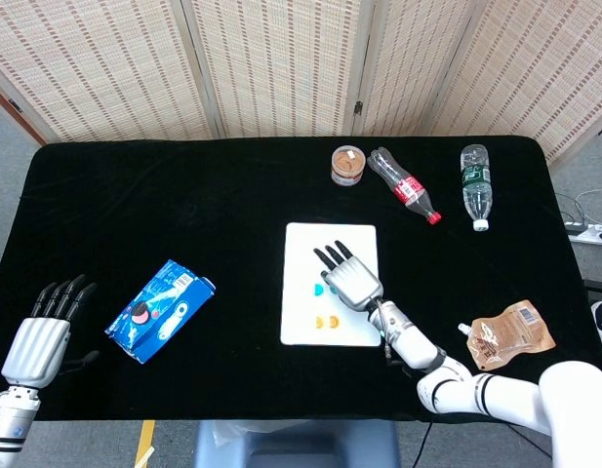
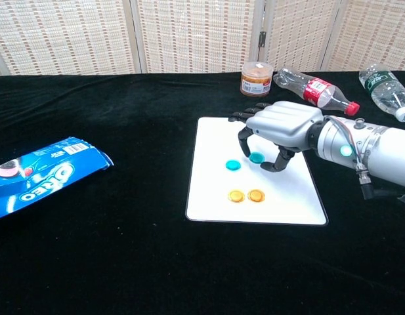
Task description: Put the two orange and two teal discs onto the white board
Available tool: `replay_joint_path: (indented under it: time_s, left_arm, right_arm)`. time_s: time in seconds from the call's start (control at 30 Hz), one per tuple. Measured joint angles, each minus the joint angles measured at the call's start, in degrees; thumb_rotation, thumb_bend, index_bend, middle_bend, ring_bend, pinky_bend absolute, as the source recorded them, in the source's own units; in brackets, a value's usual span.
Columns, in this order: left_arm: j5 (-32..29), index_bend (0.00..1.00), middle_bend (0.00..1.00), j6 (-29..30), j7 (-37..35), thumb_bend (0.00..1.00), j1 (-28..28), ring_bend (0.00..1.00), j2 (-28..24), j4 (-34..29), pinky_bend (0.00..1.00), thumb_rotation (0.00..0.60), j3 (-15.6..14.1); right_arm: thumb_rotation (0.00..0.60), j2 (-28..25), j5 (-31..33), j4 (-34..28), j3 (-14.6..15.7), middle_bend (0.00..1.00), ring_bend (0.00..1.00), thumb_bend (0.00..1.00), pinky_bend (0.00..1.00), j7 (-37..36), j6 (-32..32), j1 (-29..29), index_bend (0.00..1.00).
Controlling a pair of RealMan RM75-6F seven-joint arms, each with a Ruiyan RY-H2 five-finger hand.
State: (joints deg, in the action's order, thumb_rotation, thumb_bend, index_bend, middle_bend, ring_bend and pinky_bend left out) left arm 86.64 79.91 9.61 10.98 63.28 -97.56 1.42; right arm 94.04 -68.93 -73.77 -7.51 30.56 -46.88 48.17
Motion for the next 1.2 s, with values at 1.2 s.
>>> replay_joint_path:
  time_s: [1.2]
  left_arm:
    - [-0.1,0.0,0.0,0.1,-0.3,0.16,0.6,0.01,0.4,0.6,0.0,0.6,0.8]
  right_arm:
    - [0.6,-11.4,-1.0,-7.4,-0.3,0.04,0.0,0.43,0.0,-5.4,-12.7,-7.2,0.2]
